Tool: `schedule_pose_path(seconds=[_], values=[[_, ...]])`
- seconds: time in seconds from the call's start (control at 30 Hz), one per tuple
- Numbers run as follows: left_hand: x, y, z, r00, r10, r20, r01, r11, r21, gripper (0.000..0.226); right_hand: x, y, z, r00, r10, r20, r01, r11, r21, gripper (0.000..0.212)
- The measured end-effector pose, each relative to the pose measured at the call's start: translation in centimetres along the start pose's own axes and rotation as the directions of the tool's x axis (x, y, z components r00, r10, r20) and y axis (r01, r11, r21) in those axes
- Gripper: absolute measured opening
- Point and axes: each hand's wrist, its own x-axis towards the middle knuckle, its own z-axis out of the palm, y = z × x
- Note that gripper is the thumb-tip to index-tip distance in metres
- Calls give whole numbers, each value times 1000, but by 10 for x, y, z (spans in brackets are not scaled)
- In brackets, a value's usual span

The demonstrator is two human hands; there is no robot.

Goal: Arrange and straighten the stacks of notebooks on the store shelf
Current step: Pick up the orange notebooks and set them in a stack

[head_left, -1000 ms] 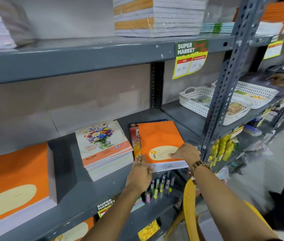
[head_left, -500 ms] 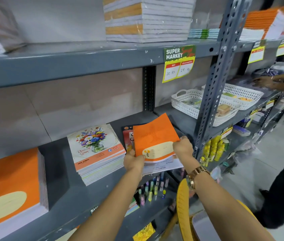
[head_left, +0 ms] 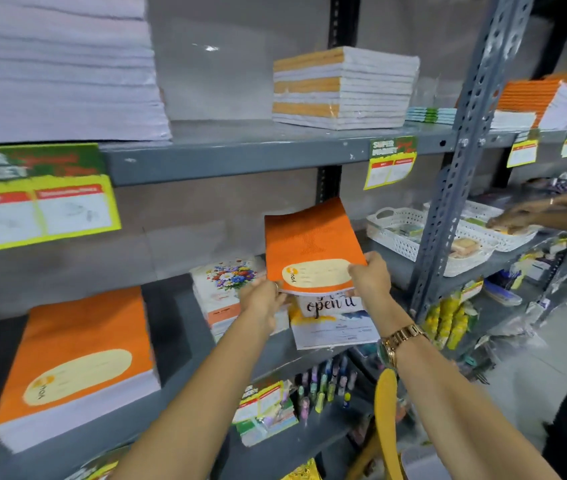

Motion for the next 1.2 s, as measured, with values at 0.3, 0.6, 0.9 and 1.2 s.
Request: schedule_pose_path(seconds=[0.3, 0.6, 0.9, 1.2], values=[[-21, 46, -127, 975, 116, -191, -132, 989, -73, 26, -80, -40, 99, 973, -4, 232, -31, 989, 147, 10], [-48, 68, -242, 918, 131, -375, -179, 979, -94, 27, -160, -58, 189, 850, 30, 526, -216, 931, 296, 18], [-39, 58, -312, 864, 96, -495, -131, 991, -37, 21, -204, -43, 236, 746, 118, 656, -322, 925, 200, 12], [-45, 57, -307, 716, 436, -545, 77, 727, 682, 22, -199, -38, 244, 783, 67, 619, -98, 995, 16, 24]])
